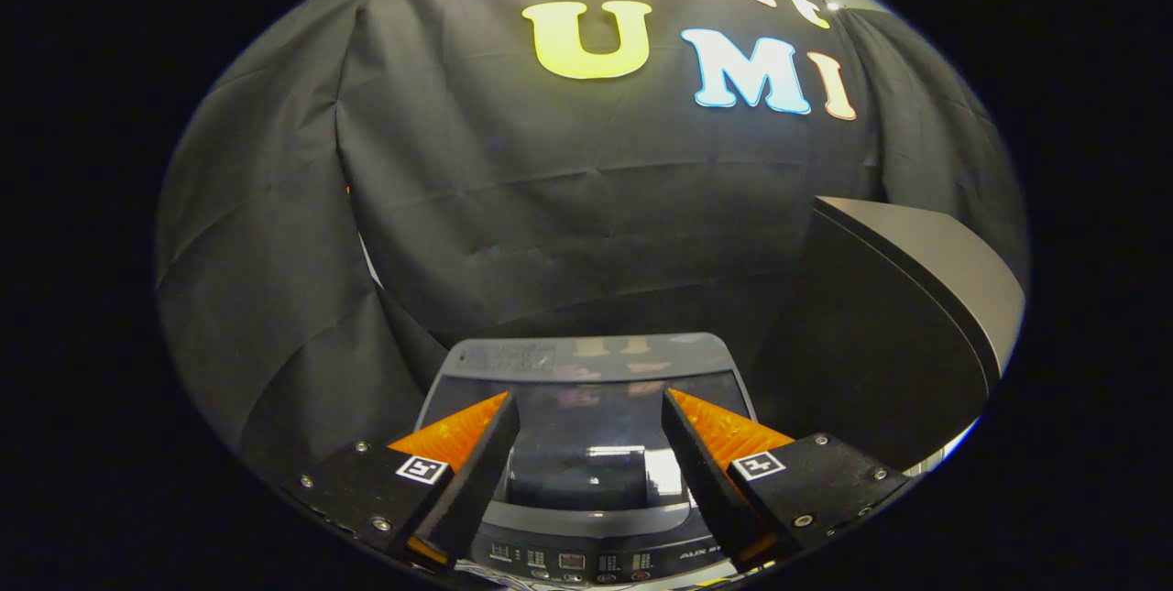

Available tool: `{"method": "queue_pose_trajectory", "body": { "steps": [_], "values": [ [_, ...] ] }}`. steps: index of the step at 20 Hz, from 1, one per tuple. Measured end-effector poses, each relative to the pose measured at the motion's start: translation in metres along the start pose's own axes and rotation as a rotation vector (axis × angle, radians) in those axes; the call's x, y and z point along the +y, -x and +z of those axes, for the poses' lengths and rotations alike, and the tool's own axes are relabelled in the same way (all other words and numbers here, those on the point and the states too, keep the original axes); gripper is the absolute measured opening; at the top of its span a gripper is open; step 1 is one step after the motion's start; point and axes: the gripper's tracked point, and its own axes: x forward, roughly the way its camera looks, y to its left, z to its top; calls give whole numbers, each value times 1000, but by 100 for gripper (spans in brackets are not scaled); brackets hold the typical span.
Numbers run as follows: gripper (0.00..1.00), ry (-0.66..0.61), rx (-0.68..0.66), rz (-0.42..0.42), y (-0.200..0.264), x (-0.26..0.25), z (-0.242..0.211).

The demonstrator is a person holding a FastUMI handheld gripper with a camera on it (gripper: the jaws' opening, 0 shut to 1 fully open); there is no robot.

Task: Put the clothes into the washing machine and then close the washing machine lid.

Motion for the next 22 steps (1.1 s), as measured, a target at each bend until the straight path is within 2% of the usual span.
{"method": "queue_pose_trajectory", "body": {
  "steps": [6,13,17,22],
  "values": [
    [97,35,2,27,0,1,1],
    [97,56,-118,102,5,2,21],
    [97,41,-165,105,69,-7,11],
    [97,48,-246,108,148,-48,10]
  ]
}}
